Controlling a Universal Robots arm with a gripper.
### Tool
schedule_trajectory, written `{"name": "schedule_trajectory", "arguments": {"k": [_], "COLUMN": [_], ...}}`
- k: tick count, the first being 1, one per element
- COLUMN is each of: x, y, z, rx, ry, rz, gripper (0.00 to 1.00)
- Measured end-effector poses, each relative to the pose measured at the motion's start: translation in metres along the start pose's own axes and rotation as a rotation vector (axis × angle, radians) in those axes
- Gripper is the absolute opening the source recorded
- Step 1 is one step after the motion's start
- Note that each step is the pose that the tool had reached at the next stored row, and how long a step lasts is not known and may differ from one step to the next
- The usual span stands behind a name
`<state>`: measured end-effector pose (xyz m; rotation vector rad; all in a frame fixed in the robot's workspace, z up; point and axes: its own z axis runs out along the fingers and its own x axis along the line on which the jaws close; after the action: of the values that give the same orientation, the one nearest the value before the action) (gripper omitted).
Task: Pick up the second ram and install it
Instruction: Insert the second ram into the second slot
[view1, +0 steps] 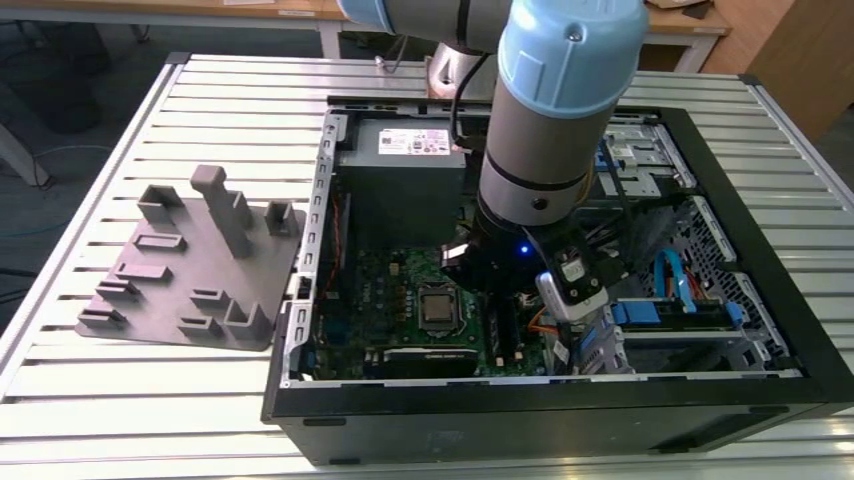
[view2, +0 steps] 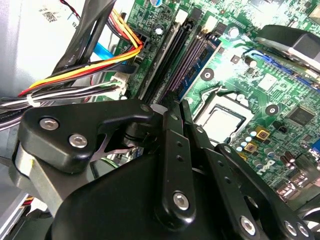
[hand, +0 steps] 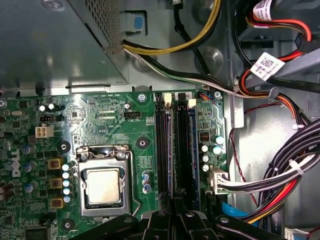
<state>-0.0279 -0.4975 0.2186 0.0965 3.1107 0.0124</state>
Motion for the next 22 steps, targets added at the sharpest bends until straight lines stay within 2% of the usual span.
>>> {"name": "schedule_trajectory", "arguments": {"k": [6,13,22], "x": [0.0002,-0.0001,-0.0012], "y": [0.0025,0.0026,0.0026], "z": [0.0004,0.0006,0.0044], "rx": [-0.0004,-0.0001,0.0007], "ry": [0.0002,0.0004,0.0004], "rz": [-0.019,-0.019,-0.019], "gripper": [0.11,0.11,0.11]}}
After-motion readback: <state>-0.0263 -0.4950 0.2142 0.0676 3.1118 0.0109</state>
